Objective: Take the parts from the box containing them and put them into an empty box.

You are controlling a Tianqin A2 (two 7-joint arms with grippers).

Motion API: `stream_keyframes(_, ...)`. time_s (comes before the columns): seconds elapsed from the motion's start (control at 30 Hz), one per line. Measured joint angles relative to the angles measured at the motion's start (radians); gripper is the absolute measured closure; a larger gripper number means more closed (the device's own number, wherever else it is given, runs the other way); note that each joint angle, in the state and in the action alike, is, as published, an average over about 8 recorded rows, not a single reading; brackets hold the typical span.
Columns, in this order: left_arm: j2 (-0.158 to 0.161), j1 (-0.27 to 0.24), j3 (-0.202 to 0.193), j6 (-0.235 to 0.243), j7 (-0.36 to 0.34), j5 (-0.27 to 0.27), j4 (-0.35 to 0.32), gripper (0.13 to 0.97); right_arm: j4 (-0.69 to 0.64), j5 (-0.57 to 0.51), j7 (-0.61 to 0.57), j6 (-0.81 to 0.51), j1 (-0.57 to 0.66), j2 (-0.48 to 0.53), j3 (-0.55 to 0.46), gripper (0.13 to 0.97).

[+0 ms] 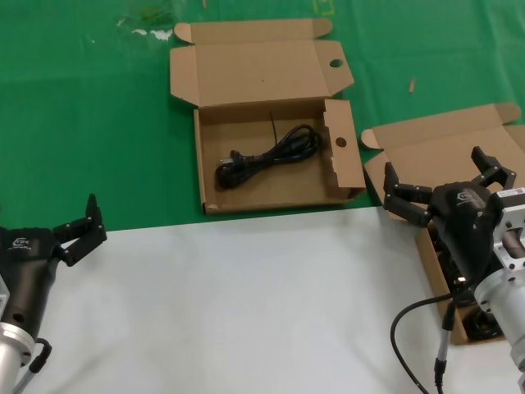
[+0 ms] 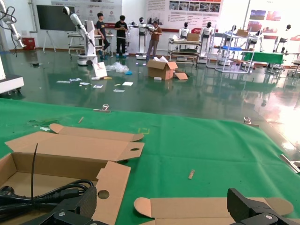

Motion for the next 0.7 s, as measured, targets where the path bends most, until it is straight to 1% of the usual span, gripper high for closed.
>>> stream_keyframes(0.7, 0.0, 0.0, 0.0, 0.0, 0.0, 0.0, 0.0, 0.132, 0.0, 0.0, 0.0, 0.0, 0.0, 0.0, 0.0, 0.129)
